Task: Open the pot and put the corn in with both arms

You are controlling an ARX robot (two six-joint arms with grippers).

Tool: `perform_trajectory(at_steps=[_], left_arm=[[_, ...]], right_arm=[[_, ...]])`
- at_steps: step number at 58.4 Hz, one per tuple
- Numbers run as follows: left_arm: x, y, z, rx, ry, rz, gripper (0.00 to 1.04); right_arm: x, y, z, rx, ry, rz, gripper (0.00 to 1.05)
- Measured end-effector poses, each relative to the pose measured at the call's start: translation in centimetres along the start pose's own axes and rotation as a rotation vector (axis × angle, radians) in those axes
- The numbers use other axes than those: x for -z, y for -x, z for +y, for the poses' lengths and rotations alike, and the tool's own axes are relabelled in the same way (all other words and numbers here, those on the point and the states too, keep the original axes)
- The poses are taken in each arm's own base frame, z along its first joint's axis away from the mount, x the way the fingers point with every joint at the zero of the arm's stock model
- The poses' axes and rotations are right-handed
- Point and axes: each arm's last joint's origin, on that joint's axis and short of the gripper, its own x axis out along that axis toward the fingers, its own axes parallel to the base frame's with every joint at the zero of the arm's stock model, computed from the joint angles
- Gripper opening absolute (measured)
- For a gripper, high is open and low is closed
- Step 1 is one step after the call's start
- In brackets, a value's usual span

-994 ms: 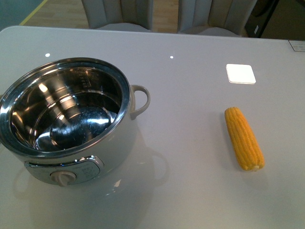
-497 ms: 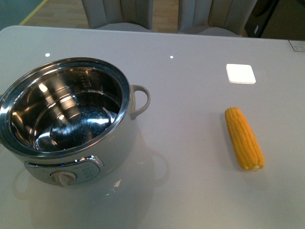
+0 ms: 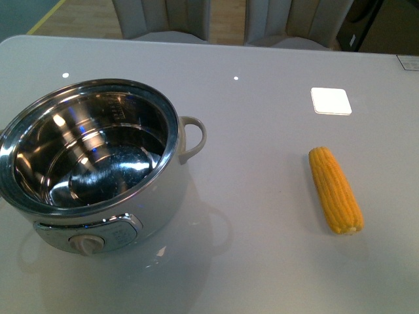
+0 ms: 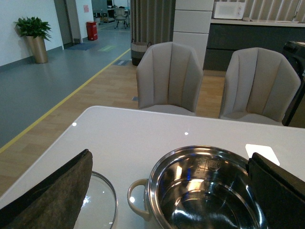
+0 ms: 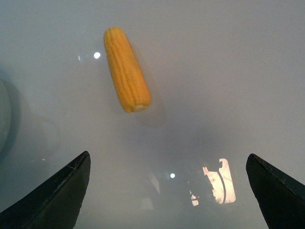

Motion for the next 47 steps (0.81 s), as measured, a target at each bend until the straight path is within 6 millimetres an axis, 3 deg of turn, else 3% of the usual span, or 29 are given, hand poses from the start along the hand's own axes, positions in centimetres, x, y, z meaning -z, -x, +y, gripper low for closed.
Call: perform_trajectory(at_steps=[9,20,33,47], left_arm=[[0.0,0.0,0.0,0.000,0.000,0.000,0.98],[0.0,0.0,0.0,0.000,0.000,0.000,0.98],[0.0,0.0,0.0,0.000,0.000,0.000,0.98],[0.0,0.0,0.0,0.000,0.000,0.000,0.98]], right_arm=[[-1.5,-4.4,2.1,-0.038,0.131,0.032,0.96],[-1.8,-9.2,4.2,-0.067,0.268,0.068,0.96],[-1.2,-14.7,6.1,-0.064,0.390,0.145,0.96],[-0.1,-19.2,7.0,-0.039,0.462,0.222,0.96]])
